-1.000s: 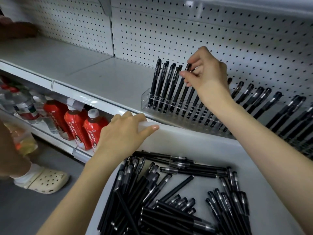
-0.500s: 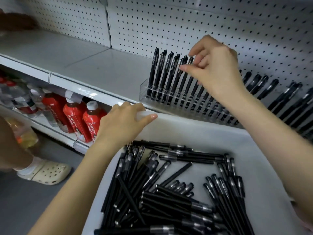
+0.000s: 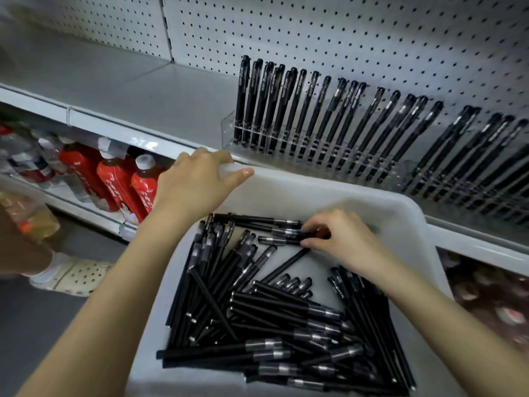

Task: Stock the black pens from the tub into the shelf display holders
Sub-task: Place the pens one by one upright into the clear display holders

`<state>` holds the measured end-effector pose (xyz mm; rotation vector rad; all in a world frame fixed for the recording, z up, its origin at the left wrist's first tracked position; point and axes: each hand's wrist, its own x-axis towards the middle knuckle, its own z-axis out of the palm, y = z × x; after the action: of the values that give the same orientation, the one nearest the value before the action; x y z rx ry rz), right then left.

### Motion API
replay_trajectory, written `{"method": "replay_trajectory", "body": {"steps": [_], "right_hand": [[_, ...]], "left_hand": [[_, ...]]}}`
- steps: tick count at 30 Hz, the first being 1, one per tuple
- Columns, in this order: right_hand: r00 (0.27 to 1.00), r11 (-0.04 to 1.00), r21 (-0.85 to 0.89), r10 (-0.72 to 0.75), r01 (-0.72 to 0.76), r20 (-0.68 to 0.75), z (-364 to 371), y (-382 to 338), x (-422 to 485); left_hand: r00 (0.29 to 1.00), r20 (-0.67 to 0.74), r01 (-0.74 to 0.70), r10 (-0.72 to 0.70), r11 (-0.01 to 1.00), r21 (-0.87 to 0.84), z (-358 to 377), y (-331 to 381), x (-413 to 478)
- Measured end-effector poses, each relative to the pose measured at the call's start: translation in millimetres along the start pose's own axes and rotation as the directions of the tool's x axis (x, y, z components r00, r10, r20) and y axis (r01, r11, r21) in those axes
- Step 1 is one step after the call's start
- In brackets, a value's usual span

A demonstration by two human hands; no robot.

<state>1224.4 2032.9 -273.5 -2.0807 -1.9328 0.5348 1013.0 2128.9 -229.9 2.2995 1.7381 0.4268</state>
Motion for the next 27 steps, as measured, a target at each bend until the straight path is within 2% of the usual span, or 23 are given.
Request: {"method": "replay_trajectory", "body": {"steps": [10,16,18,20,23,27], "right_hand": [[0.992,0.999,0.033,-0.029,0.034,-0.12,19,-14,6],[0.993,0.998,0.06,-0.03,0.037,-0.116,23,-16,3],[0.993,0.993,0.109,-0.025,0.038,-0.119,20,-15,3],[0.989,0.97,0.237,-0.016,0.051,-0.148,14,-15,3],[0.976,0.89,0.444,-0.004,0.104,-0.22,0,-18,1],[0.927,0.815,0.533,-0.017,0.23,-0.374,-36,-28,-2]], "left_hand": [[1.0,-0.001,0.0,0.0,0.999,0.033,-3,1,-5],[1.0,-0.001,0.0,0.0,0.999,0.049,-6,1,-8],[1.0,-0.003,-0.006,0.006,0.998,0.056,-5,1,-9],[1.0,0.01,-0.01,0.01,0.999,0.049,-4,0,-7],[0.998,-0.019,-0.061,0.06,0.996,-0.067,-5,-2,-4],[0.956,-0.223,-0.249,0.188,0.924,-0.289,-13,2,-9]]}}
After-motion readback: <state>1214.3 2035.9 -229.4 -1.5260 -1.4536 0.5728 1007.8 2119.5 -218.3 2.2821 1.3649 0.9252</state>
